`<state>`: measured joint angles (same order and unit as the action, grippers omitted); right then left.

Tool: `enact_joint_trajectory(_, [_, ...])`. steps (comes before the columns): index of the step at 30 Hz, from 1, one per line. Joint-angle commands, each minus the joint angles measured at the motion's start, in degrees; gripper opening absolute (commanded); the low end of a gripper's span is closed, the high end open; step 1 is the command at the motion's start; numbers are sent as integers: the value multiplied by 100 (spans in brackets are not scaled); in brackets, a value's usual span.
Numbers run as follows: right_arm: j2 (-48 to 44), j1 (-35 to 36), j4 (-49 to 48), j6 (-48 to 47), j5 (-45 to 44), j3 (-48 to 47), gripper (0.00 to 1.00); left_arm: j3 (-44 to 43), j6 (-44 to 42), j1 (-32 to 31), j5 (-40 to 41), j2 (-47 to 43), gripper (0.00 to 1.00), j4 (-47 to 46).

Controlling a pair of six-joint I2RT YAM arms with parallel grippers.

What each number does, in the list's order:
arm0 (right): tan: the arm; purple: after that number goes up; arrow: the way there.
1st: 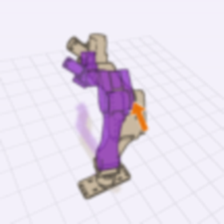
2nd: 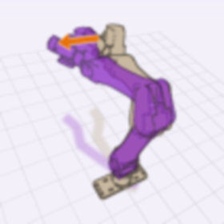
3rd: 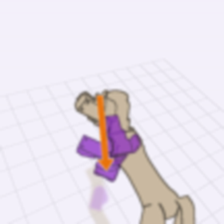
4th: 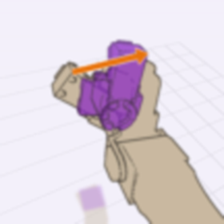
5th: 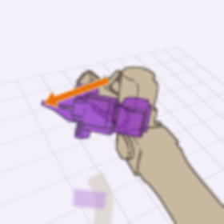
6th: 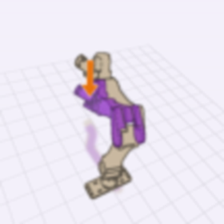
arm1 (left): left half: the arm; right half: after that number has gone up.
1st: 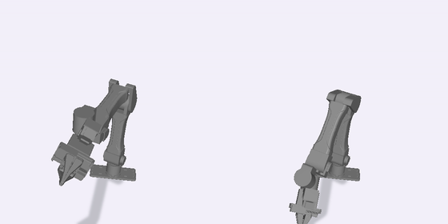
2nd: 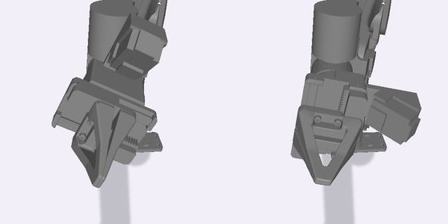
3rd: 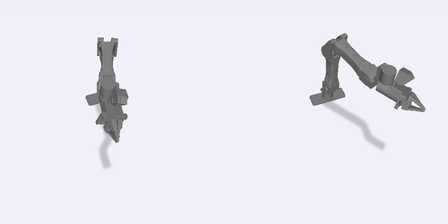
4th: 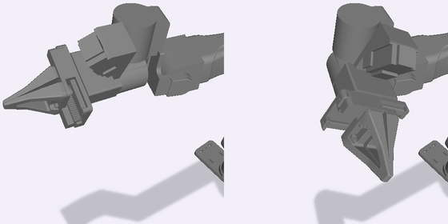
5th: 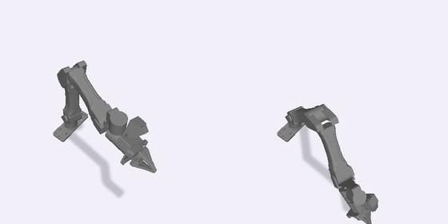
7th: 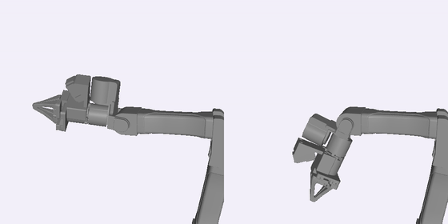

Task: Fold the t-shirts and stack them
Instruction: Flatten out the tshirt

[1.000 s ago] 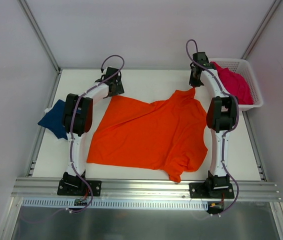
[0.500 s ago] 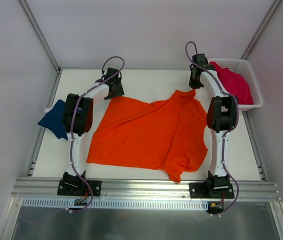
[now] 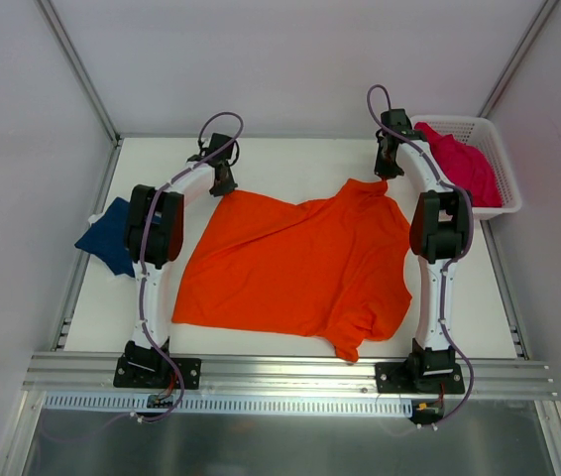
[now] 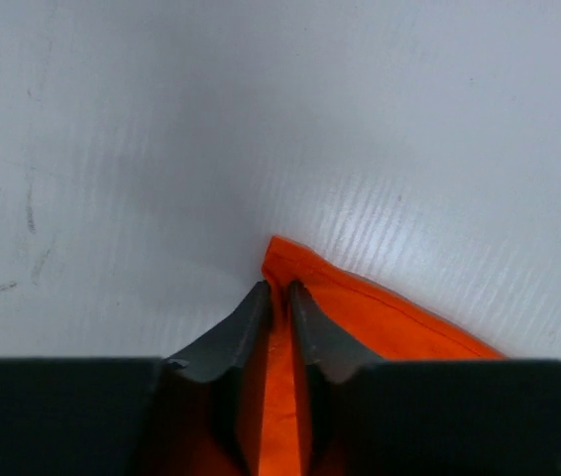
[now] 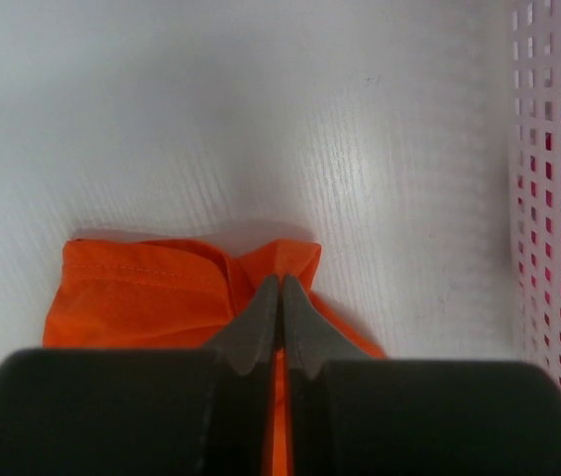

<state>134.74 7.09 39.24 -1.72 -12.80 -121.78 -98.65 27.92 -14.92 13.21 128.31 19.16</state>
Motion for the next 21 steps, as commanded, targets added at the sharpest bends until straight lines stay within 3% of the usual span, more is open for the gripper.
enact_joint_trajectory(1, [-510, -6, -57, 75, -12, 5, 0, -190, 108, 103, 164, 98, 11, 264])
enact_joint_trajectory(5, [-501, -6, -84, 75, -3, -30, 0, -155, 196, 164, 243, 54, 0, 299])
enact_joint_trajectory(14, [-545, -6, -92, 22, -56, -118, 1, -49, 301, 278, 542, -201, 0, 308])
enact_joint_trajectory(21, [-370, -15, -66, -4, -109, -522, 1, -101, 381, 586, 331, -245, 0, 325])
